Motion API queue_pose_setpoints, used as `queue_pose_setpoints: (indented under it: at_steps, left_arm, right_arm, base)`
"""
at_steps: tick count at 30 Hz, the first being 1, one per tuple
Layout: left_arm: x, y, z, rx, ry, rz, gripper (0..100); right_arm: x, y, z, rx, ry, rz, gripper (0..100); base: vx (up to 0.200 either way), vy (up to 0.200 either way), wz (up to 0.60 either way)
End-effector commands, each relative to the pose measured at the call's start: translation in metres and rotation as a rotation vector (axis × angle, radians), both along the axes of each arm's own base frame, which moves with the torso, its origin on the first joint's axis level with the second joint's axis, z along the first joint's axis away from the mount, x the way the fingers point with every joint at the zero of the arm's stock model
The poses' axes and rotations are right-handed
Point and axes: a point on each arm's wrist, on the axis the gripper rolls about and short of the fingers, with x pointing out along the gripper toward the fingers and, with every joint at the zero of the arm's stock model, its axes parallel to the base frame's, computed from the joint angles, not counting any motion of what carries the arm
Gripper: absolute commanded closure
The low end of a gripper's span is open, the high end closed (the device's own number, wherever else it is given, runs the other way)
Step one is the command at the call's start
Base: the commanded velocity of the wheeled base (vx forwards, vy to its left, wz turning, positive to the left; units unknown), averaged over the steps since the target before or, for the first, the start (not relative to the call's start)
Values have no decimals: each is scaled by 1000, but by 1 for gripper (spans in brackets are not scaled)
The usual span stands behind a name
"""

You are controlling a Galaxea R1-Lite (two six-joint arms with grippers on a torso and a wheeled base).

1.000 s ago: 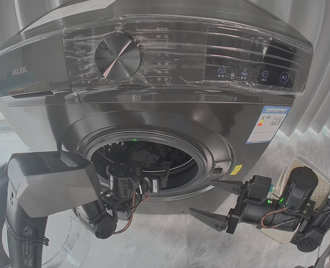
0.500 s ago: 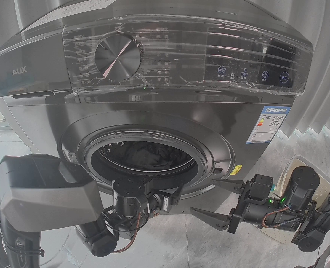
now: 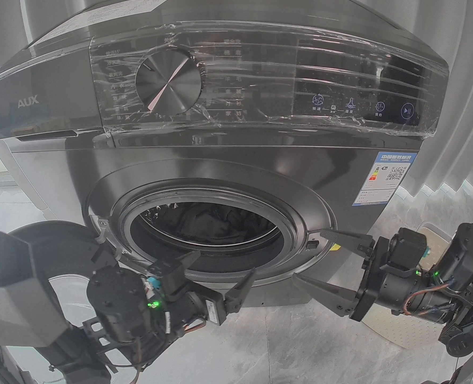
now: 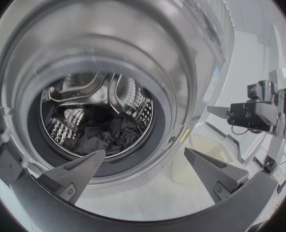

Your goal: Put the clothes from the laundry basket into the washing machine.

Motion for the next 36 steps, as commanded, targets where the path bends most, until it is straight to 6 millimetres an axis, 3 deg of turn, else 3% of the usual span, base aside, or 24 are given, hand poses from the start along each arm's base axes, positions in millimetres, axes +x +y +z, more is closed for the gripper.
queue_pose_setpoints:
  at_steps: [1, 4, 9, 19, 36]
  left_arm:
    - [-34, 29, 35, -87, -71, -25, 0]
    - [-38, 37, 45, -144, -81, -5, 0]
    - [-49, 51, 29, -139, 12, 40, 0]
    - [-45, 52, 32, -90, -39, 115, 0]
    - [-48, 55, 29, -48, -46, 113, 0]
  right_arm:
    - [-18, -16, 23, 61, -78, -7, 0]
    - [-19, -19, 23, 62, -77, -16, 0]
    - [-17, -21, 23, 62, -79, -29, 0]
    - [-17, -23, 21, 58, -72, -36, 0]
    - [-17, -24, 22, 59, -78, -38, 0]
  base:
    - [0, 0, 0]
    - [0, 0, 0]
    - [0, 0, 0]
    - [0, 0, 0]
    - [-176, 0, 0]
